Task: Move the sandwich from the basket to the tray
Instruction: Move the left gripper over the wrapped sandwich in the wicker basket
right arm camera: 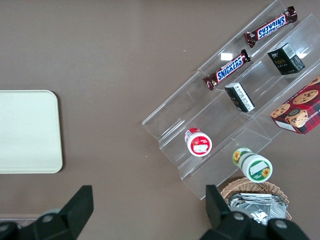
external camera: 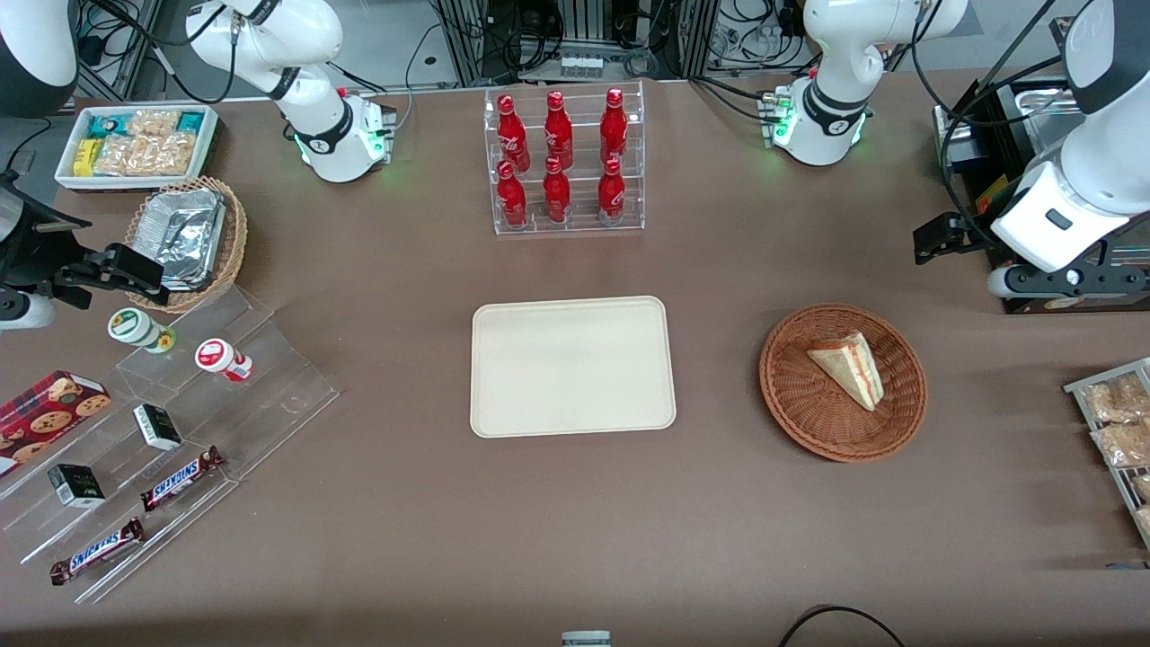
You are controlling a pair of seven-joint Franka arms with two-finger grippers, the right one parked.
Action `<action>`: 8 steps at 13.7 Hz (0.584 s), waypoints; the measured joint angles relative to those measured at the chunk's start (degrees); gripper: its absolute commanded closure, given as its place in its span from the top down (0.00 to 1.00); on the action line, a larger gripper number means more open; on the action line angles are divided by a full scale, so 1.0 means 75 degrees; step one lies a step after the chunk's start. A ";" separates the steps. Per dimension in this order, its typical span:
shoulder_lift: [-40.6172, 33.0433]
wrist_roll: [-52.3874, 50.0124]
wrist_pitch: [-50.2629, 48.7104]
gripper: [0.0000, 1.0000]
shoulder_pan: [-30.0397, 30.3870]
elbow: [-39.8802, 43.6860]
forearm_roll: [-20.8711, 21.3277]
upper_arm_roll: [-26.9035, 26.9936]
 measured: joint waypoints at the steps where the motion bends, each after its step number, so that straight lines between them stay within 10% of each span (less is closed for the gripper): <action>1: 0.0000 0.0000 0.0000 1.00 -0.0002 0.0000 0.0000 -0.0007; 8: 0.0075 0.0002 0.0633 1.00 -0.0005 -0.0649 0.0001 -0.0015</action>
